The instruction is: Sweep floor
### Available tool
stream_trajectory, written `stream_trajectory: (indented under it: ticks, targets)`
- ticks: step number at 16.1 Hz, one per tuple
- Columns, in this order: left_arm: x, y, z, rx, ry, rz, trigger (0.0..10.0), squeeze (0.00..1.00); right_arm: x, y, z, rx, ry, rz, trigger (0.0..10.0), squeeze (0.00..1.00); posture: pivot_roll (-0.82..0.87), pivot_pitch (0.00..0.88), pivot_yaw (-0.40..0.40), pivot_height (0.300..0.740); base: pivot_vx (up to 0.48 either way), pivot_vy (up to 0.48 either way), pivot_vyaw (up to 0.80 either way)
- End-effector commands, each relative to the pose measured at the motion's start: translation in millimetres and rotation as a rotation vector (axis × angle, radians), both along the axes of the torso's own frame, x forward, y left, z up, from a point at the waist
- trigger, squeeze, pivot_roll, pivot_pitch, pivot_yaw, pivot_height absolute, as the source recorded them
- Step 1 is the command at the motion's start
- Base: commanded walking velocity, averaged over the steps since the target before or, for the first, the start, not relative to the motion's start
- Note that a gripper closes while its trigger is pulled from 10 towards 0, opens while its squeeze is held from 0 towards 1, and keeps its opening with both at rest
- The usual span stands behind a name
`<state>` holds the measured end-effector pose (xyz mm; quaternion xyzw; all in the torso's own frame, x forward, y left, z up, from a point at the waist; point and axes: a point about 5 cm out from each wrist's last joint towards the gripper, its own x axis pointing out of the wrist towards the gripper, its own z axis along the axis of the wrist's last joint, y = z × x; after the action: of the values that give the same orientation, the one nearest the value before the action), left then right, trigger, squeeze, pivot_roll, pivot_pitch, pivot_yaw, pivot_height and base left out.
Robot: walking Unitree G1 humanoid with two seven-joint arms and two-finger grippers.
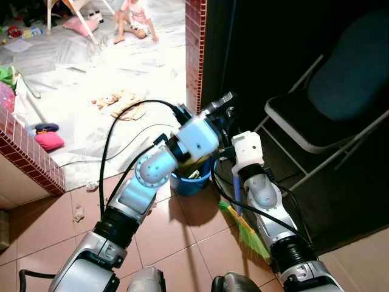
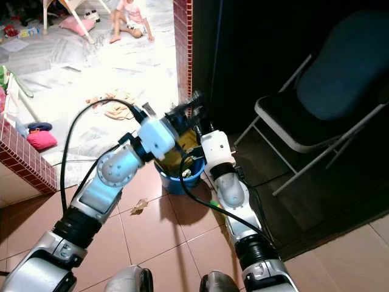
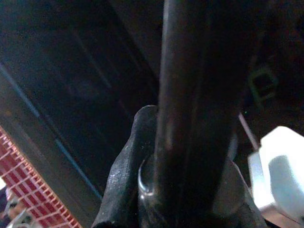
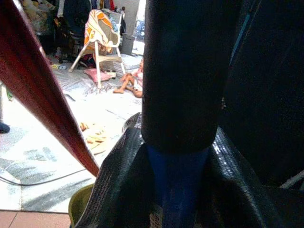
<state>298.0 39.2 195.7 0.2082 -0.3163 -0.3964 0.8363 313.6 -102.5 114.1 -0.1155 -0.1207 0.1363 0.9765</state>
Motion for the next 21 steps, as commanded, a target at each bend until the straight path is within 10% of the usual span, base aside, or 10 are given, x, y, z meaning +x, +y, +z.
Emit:
stream_trajectory:
  ticks: [1, 5, 9, 13, 21]
  targets:
    - [-0.4, -0.5, -11, 0.072, 0.034, -0.018, 10.0, 0.0, 0.5, -1.3, 4, -0.01, -0.026, 0.005, 10.0, 0.0, -0.05, 0.071, 0.016, 0.74, 0.0, 0.0, 0.0]
    - [11.1, 11.8, 6, 0.008, -0.009, 0.056, 10.0, 0.0, 0.7, -0.2, 5, -0.012, -0.031, 0.009, 10.0, 0.0, -0.05, 0.065, 0.013, 0.74, 0.0, 0.0, 0.0]
    - [36.5, 50.4, 61, -0.298, -0.061, 0.295, 10.0, 0.0, 1.9, -1.1, 6, 0.003, -0.03, -0.003, 10.0, 0.0, -0.05, 0.058, 0.012, 0.74, 0.0, 0.0, 0.0]
    - [51.8, 87.2, 72, -0.578, 0.065, 0.464, 10.0, 0.0, 2.8, 0.7, 7, 0.007, -0.033, 0.0, 10.0, 0.0, -0.05, 0.052, 0.01, 0.74, 0.0, 0.0, 0.0]
    - [49.9, 150.1, 123, -0.669, -0.135, 0.718, 10.0, 0.0, 2.5, -1.7, 5, 0.008, -0.027, -0.015, 10.0, 0.0, -0.04, 0.061, 0.013, 0.74, 0.0, 0.0, 0.0]
